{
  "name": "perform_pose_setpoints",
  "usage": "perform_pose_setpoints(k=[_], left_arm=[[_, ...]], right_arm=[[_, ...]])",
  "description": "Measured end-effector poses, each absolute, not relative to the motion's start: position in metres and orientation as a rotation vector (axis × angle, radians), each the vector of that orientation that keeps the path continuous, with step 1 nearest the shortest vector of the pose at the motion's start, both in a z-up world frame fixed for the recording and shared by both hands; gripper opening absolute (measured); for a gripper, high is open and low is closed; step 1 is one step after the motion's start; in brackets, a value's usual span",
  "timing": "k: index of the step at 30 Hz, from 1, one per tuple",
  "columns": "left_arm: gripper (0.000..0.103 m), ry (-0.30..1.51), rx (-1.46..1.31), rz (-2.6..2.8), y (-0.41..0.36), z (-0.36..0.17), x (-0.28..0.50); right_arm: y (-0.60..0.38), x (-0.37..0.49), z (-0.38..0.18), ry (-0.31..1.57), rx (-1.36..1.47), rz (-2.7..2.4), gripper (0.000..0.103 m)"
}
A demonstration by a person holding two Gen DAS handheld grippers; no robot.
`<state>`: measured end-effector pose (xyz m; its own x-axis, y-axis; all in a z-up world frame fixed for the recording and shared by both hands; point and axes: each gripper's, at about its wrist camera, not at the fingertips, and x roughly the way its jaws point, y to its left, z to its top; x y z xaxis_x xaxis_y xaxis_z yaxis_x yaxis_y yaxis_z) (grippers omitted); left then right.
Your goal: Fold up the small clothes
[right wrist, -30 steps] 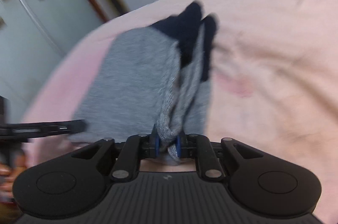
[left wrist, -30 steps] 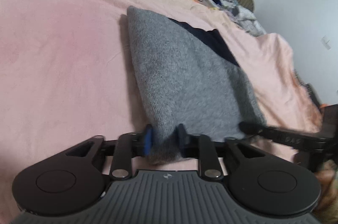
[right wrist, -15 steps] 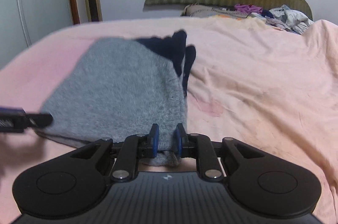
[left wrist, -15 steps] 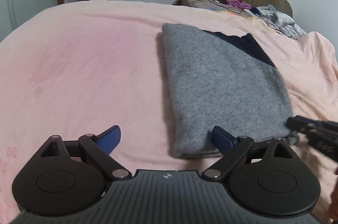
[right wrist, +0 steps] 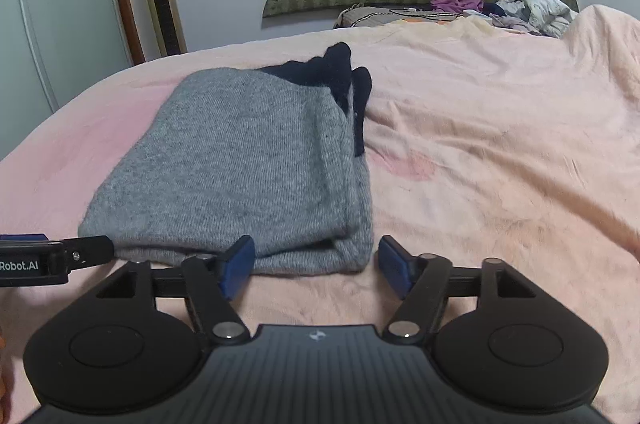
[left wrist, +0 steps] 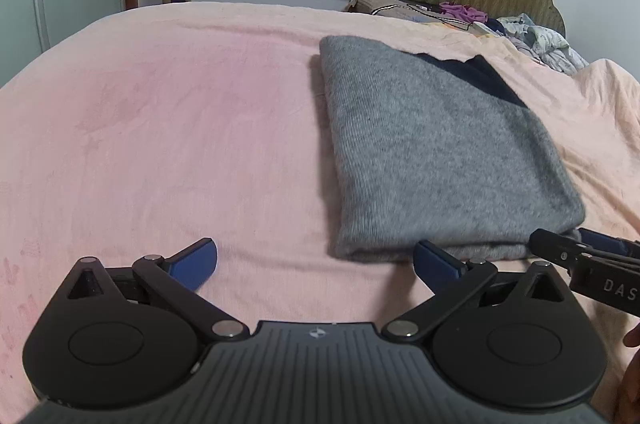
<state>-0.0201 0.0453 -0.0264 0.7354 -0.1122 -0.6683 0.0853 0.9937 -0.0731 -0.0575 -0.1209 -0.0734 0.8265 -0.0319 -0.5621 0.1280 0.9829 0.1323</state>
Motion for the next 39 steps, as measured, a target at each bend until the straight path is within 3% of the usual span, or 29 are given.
perform_pose_setpoints(k=[2,7,10,17,39], left_arm=[[0.103,0.724,-0.023,-0.095,0.045,-0.029,-0.024],[0.103,0.712,0.04,-0.083,0.039,-0.035,-0.027],[0.103,0.7,0.06,-0.076,0.037,-0.037,-0.029],[0.103,0.686,0.06,-0.06,0.037,-0.039,-0.032],[0.103,0.682,0.059,-0.046,0.038,-0.039,-0.031]], right_arm=[[-0.119,-0.06,-0.075,0.591,0.154,-0.087,0.079],[-0.117,-0.065,-0.08,0.595,0.136,-0.091,0.084],[-0.114,-0.064,-0.082,0.6,0.121,-0.086,0.093],[-0.103,-0.063,-0.085,0.616,0.053,-0.101,0.103],[-0.105,-0.06,-0.087,0.632,0.067,-0.104,0.103]])
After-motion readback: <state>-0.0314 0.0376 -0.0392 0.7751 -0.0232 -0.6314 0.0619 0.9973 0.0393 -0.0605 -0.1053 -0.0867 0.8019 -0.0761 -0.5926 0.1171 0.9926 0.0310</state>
